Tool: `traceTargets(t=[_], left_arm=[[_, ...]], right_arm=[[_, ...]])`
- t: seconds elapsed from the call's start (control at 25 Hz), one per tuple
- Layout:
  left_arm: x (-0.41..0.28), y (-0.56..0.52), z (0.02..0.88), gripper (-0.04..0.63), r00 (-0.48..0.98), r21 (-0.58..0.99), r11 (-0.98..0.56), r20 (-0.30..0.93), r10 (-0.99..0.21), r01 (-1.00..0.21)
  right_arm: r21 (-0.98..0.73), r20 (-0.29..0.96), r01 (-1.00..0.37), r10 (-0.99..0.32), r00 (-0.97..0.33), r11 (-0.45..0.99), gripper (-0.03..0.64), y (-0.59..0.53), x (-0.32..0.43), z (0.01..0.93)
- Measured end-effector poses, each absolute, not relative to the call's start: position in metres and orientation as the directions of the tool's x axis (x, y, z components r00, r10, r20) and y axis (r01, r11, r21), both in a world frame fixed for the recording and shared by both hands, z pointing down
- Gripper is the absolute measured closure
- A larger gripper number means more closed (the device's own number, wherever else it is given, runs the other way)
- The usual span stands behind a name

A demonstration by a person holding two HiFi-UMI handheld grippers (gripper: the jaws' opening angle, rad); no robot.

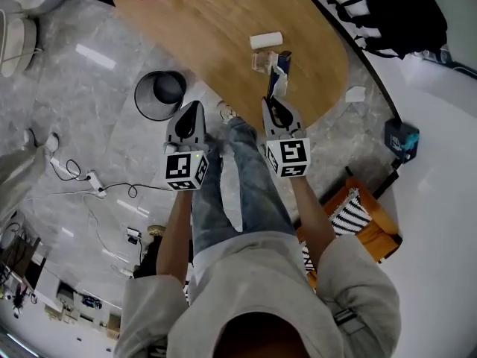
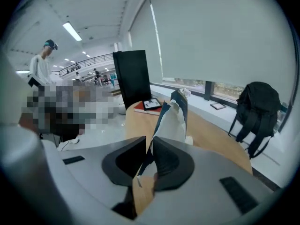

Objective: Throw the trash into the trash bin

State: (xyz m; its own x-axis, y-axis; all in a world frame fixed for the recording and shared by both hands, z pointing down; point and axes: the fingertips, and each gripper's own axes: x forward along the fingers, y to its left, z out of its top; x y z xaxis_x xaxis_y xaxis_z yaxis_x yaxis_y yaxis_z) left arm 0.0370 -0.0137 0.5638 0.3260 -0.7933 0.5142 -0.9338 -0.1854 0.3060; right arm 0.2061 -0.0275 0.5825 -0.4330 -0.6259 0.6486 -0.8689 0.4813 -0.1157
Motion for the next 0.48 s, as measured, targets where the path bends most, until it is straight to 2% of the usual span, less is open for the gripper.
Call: traceTargets(t=[0.24,0.48], left_arm=[[-0.013,0.002,0.56,0.577,0.214,0.301,-0.059,0.513,-0.832,-0.952],[-0.081,0.035,0.555,0.577,0.034,0.29,0.135,0.509,-0.86,-0.948]], right_arm=[[-0.112,0.606,-0.764,-0.565,-0.56,0.636,0.554,-0.036,0.135,0.56],[-0.125,0.6,-0.595,-0.417,-0.683,0.794,0.554,-0.025,0.051,0.559]])
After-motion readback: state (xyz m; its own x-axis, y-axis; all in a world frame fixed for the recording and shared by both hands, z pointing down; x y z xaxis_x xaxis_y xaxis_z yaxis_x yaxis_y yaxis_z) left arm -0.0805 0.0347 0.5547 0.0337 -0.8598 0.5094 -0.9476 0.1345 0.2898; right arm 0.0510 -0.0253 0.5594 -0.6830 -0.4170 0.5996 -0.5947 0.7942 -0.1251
